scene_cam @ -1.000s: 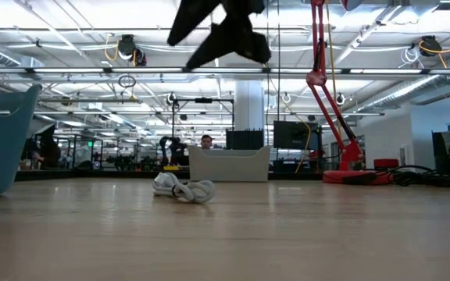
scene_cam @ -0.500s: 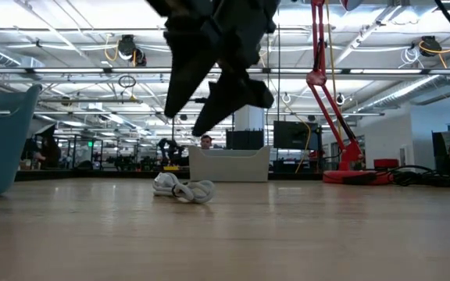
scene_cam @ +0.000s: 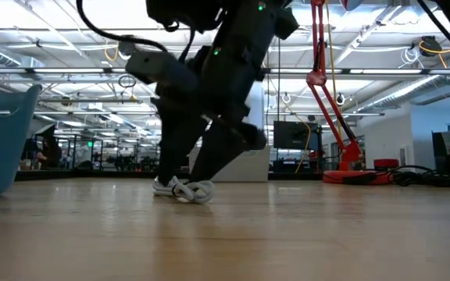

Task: Pick & Place USB Port
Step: Put the white charger cable into the gray bin

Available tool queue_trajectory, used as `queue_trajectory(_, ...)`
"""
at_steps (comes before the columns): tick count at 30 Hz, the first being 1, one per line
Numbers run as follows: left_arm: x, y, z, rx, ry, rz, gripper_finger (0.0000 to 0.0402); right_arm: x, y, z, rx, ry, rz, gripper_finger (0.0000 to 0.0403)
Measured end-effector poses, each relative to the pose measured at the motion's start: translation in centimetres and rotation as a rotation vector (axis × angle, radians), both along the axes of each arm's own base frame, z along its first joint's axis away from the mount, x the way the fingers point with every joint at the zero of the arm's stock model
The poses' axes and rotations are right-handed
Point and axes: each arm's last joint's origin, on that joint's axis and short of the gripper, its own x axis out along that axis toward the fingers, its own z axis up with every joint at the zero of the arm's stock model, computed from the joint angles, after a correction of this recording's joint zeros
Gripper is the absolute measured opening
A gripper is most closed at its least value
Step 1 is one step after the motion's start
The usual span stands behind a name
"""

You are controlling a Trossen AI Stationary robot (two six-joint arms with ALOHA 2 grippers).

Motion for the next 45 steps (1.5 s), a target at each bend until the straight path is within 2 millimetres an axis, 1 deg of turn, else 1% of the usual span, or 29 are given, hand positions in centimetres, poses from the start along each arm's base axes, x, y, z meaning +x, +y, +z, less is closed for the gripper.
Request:
queue_trajectory(2,-0.1,-0.1,0.0,-0.003,-0.001,-0.001,0.0001,0.3,0.1,-0.8,-0.001,-0.007,0.000,0.0200)
queue_trajectory(5,-0.1,-0.1,0.0,-0.012,0.000,0.004,0.0000,0.4,0.1,-1.2,-0.009,-0.003,0.010,0.0198)
queue_trajectory(9,-0.2,-0.1,-0.1,-0.017,0.007,0.010,0.0000,0.5,0.1,-1.6,-0.019,0.005,0.011,0.0177)
queue_trajectory(23,-0.4,-0.2,0.0,-0.027,-0.004,0.031,0.0000,0.5,0.0,-1.9,-0.041,0.004,0.003,0.0039)
queue_trajectory(27,-0.4,-0.2,0.0,-0.024,-0.006,0.034,0.0000,0.5,0.0,-1.7,-0.035,-0.005,0.002,0.0035)
queue_trajectory(30,-0.4,-0.2,0.0,-0.024,-0.006,0.034,0.0000,0.7,0.1,-1.6,-0.023,-0.021,-0.013,0.0041)
queue_trajectory(33,-0.4,-0.2,0.0,-0.024,-0.006,0.034,0.0001,0.6,0.0,-0.8,-0.008,-0.042,-0.027,0.0043)
queue_trajectory(36,-0.4,-0.2,0.0,-0.024,-0.006,0.034,0.0000,1.1,-0.2,-0.3,0.007,-0.101,-0.033,0.0038)
queue_trajectory(38,-0.4,-0.2,0.0,-0.024,-0.006,0.034,0.0001,1.0,-0.4,1.1,0.011,-0.136,-0.034,0.0035)
queue_trajectory(41,-0.4,-0.2,0.0,-0.022,-0.006,0.033,0.0000,1.8,-0.9,3.2,0.036,-0.268,-0.053,0.0036)
queue_trajectory(43,-0.4,-0.2,0.0,-0.021,-0.006,0.033,0.0001,1.6,-1.2,4.8,0.033,-0.317,-0.065,0.0037)
queue_trajectory(44,-0.4,-0.2,0.0,-0.021,-0.006,0.033,0.0000,1.5,-1.5,5.3,0.025,-0.338,-0.078,0.0037)
queue_trajectory(45,-0.4,-0.2,0.0,-0.022,-0.007,0.033,0.0000,1.9,-1.7,6.0,0.030,-0.399,-0.091,0.0037)
